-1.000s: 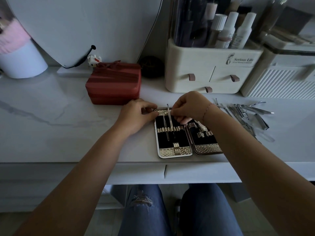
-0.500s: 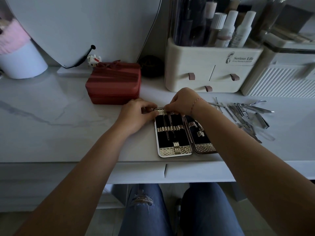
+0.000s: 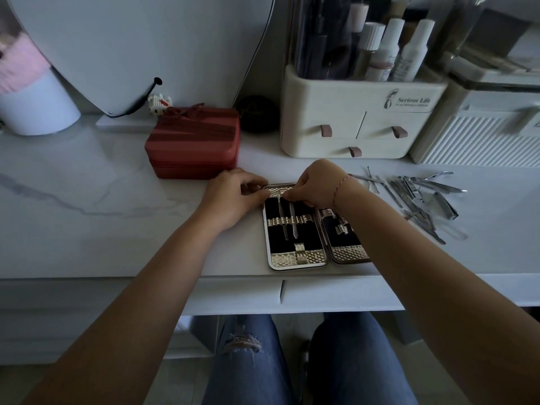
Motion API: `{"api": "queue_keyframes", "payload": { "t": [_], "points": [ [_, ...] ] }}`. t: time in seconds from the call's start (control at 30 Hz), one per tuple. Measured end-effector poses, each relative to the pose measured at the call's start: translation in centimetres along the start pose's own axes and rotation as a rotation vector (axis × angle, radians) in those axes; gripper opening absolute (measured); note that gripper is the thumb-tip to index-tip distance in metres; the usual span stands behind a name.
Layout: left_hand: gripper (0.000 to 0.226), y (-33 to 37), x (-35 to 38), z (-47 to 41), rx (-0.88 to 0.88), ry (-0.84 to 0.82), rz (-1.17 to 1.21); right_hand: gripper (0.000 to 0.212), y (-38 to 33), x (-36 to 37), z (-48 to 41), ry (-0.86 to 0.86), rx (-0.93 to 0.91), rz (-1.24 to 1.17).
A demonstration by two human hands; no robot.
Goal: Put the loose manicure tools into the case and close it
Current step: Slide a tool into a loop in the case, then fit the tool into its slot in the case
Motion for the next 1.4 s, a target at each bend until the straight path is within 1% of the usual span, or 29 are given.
{"api": "queue_keyframes", "payload": {
  "t": [0.3, 0.43, 0.5, 0.57, 0.63, 0.67, 0.7, 0.73, 0.77, 0.87, 0.97, 1.2, 1.4],
  "points": [
    [0.021, -0.1, 0.1, -0.2, 0.021, 0.002, -0.016, 0.036, 0.6, 0.3, 0.0, 0.038, -0.016, -0.03],
    [0.021, -0.1, 0.0, -0.1, 0.023, 0.002, -0.025, 0.038, 0.7, 0.4, 0.1, 0.069, -0.065, -0.037],
    [0.02, -0.2, 0.0, -0.1, 0.029, 0.003, -0.018, 0.033, 0.7, 0.2, 0.7, 0.072, -0.131, -0.121],
    [0.02, -0.4, 0.1, -0.2, 0.032, 0.003, -0.006, 0.022, 1.6, -0.9, 1.5, 0.084, -0.187, -0.324],
    [0.019, -0.4, 0.1, -0.2, 0.043, 0.001, -0.004, 0.012, 4.0, -3.9, 2.2, 0.215, -0.204, -0.447],
    [0.019, -0.4, 0.2, -0.2, 0.046, 0.001, -0.002, 0.009, 5.6, -5.8, 2.5, 0.316, -0.193, -0.447],
    [0.019, -0.5, 0.2, -0.3, 0.046, 0.001, 0.0, 0.009, 7.3, -7.5, 2.8, 0.41, -0.163, -0.404],
    [0.02, -0.5, 0.2, -0.3, 0.044, 0.0, 0.002, 0.01, 8.9, -8.8, 3.0, 0.471, -0.12, -0.333],
    [0.02, -0.6, 0.3, -0.3, 0.042, -0.001, 0.005, 0.012, 10.1, -9.5, 2.9, 0.487, -0.078, -0.247],
    [0.02, -0.8, 0.3, -0.4, 0.043, 0.007, 0.015, 0.013, 11.5, -9.3, 1.9, 0.428, -0.033, -0.033],
    [0.02, -0.9, 0.4, -0.4, 0.04, 0.001, 0.026, 0.016, 11.2, -8.2, 0.8, 0.388, -0.046, 0.087],
    [0.02, -0.7, 0.3, -0.3, 0.041, -0.007, 0.018, 0.014, 12.2, -7.9, -0.7, 0.365, 0.045, 0.19],
    [0.02, -0.6, 0.3, -0.3, 0.046, -0.01, 0.013, 0.014, 12.3, -7.6, -0.7, 0.279, 0.052, 0.138]
  ]
}}
Point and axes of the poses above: each hand's wrist, its own z-axis away from the middle knuckle, its own x-axis out of the palm, y = z × x, the point moved 8 cm from there along -z, towards the middle knuckle, and after that the axes turned 2 degrees about -y, right-handed, at the moved point
